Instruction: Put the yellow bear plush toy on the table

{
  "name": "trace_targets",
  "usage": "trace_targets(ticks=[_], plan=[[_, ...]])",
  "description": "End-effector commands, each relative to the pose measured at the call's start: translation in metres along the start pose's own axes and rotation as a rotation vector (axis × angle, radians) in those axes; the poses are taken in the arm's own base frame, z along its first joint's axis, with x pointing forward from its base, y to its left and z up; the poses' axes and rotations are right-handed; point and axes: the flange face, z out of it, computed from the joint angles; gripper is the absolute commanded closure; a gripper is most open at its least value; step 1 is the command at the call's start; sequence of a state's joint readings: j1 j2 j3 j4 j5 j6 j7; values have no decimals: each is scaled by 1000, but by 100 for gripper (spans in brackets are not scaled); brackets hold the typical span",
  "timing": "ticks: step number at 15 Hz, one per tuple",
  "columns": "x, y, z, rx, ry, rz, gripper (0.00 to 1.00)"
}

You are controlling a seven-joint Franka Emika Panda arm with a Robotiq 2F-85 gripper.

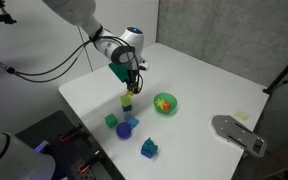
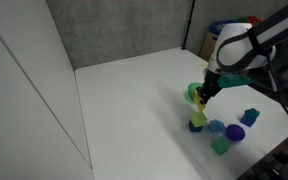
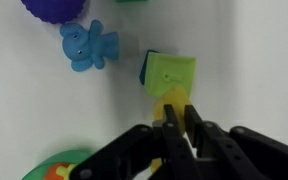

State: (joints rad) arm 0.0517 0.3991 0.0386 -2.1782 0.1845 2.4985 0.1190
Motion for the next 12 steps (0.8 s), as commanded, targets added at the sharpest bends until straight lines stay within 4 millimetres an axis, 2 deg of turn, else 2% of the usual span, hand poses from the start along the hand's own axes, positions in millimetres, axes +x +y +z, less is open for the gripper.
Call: trace_targets(ticks=[1, 8, 12], plan=[[-21, 2, -10, 5, 18, -47, 95], [-42, 2, -13, 6, 31, -76, 95], [-51, -9, -15, 27, 36, -129, 95]])
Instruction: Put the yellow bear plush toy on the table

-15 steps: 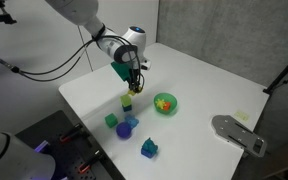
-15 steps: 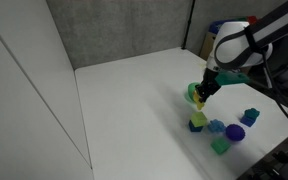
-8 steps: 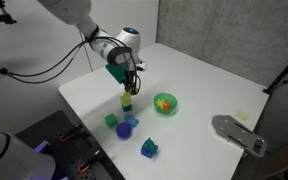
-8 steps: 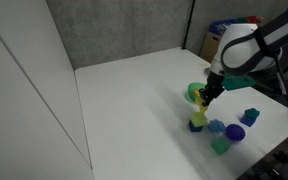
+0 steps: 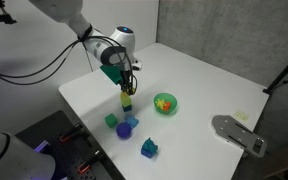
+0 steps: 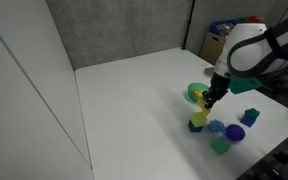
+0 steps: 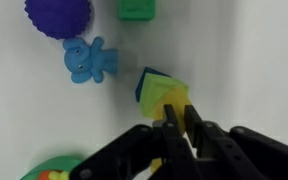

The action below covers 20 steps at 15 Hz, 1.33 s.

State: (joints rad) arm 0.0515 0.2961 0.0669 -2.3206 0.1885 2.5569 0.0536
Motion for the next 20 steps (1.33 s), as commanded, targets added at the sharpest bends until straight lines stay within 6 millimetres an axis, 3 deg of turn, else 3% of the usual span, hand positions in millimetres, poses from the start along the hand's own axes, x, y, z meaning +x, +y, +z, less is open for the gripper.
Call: trace_targets(ticks=[1, 10, 20], plan=[[-11, -12, -9, 32, 20, -58, 94], [-12, -75, 4, 43, 9, -193, 94], [-1, -134, 50, -3, 79, -288, 94]])
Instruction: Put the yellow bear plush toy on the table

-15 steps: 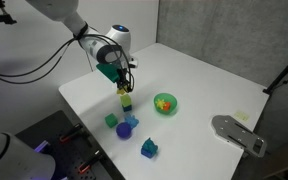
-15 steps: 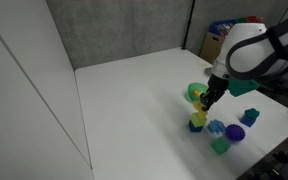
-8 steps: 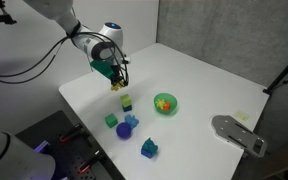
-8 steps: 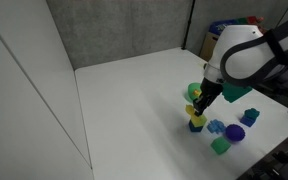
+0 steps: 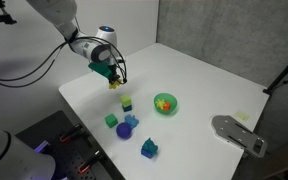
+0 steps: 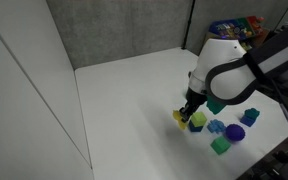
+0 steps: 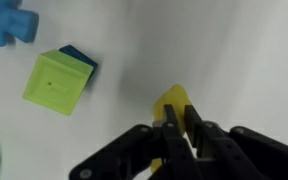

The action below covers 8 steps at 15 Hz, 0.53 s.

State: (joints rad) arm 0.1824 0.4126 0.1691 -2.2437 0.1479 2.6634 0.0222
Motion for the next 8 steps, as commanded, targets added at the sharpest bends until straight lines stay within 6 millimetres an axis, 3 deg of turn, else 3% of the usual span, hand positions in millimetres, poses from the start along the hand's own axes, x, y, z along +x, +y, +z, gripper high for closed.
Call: trace_targets(ticks=[1, 8], plan=[[15, -10, 20, -35, 57, -14, 94], [19, -4, 55, -59, 58, -33, 94]])
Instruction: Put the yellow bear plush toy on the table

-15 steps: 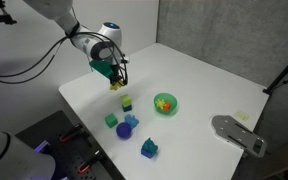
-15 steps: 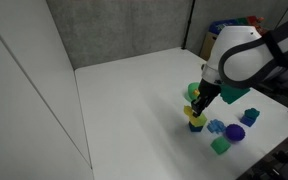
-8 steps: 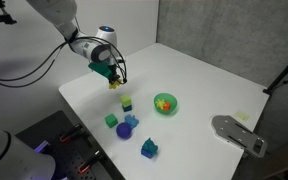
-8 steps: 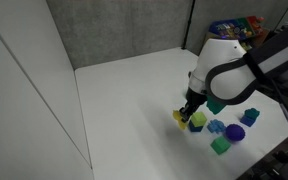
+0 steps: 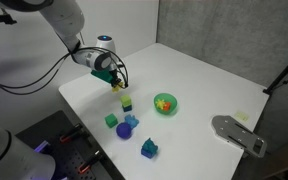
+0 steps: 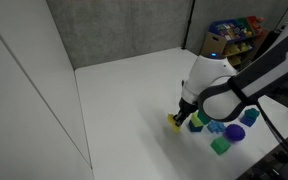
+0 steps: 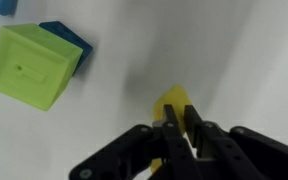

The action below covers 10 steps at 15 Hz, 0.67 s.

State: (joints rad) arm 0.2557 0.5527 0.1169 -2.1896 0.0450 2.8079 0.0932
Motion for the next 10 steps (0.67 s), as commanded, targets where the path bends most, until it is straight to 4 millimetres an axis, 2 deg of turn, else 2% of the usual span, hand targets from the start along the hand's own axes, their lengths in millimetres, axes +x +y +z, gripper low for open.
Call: trace_targets(ticks=[1, 6, 7, 8, 10], plan=[[8, 8, 10, -8, -8, 9, 94], [10, 16, 23, -11, -25, 24, 93], [10, 16, 24, -11, -28, 24, 61], [10, 16, 25, -9, -30, 24, 61], [10, 17, 26, -8, -38, 24, 46]])
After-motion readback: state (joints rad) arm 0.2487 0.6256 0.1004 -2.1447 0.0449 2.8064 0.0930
